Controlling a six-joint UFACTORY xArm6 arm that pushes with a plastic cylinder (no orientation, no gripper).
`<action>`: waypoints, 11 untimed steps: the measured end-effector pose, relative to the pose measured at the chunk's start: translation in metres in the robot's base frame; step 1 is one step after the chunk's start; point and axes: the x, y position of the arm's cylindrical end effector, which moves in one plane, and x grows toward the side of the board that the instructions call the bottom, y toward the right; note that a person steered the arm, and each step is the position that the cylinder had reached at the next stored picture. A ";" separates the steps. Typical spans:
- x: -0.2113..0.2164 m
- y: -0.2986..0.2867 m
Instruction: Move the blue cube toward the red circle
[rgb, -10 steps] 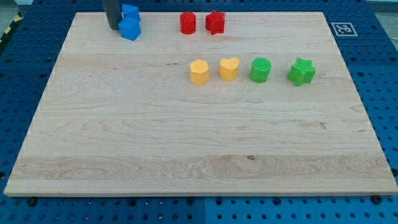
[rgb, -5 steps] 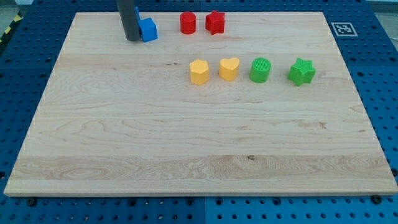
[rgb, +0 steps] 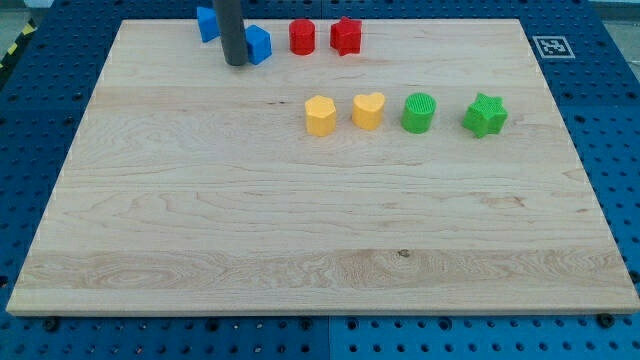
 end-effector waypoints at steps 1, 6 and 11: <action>-0.003 0.000; -0.012 0.027; -0.047 -0.096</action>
